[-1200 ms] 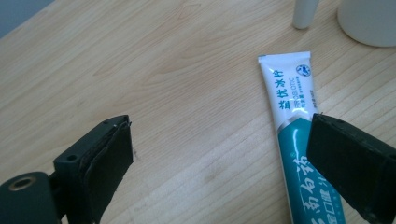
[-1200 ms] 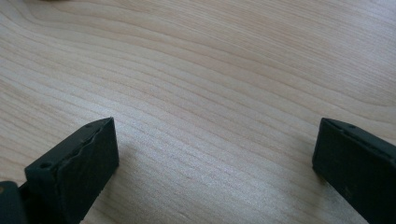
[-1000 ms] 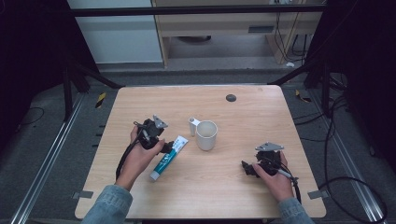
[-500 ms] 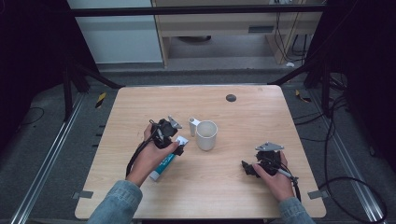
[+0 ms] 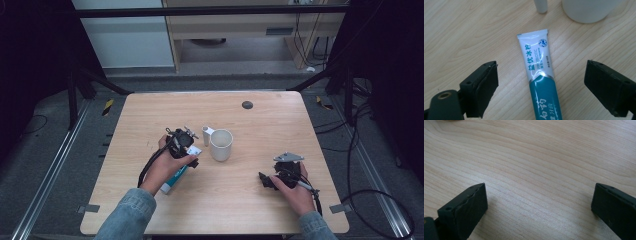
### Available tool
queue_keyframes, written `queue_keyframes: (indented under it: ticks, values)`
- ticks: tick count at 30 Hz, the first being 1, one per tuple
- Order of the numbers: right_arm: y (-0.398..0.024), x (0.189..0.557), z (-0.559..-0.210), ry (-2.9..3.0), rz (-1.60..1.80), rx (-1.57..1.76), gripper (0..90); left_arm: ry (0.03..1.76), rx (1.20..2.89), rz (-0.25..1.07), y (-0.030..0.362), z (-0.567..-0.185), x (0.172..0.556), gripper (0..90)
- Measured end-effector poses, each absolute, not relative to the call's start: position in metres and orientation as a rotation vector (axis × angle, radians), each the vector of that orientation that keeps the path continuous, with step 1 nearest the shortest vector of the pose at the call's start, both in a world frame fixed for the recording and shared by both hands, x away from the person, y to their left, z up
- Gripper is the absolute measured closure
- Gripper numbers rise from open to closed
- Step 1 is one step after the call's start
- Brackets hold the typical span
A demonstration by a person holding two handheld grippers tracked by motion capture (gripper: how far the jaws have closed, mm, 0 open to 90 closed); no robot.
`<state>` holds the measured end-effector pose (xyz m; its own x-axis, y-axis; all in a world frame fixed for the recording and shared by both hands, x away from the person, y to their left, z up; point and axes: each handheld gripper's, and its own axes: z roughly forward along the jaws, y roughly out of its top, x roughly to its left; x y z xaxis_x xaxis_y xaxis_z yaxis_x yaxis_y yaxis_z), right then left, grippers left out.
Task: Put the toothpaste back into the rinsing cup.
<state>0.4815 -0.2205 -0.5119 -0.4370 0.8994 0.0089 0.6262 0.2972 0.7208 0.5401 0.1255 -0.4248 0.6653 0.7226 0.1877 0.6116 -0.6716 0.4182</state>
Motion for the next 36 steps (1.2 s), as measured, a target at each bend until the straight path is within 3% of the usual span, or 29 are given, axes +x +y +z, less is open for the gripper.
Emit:
queue_keyframes:
  ticks: [22,36]
  values:
    - [-0.221,0.482,-0.512,2.173,0.932,1.364,0.7,1.134,2.538,0.459,0.124,-0.430,0.553,19.1]
    - [-0.221,0.482,-0.512,2.172,0.932,1.364,0.6,1.218,2.527,0.354,0.132,-0.451,0.557,39.4]
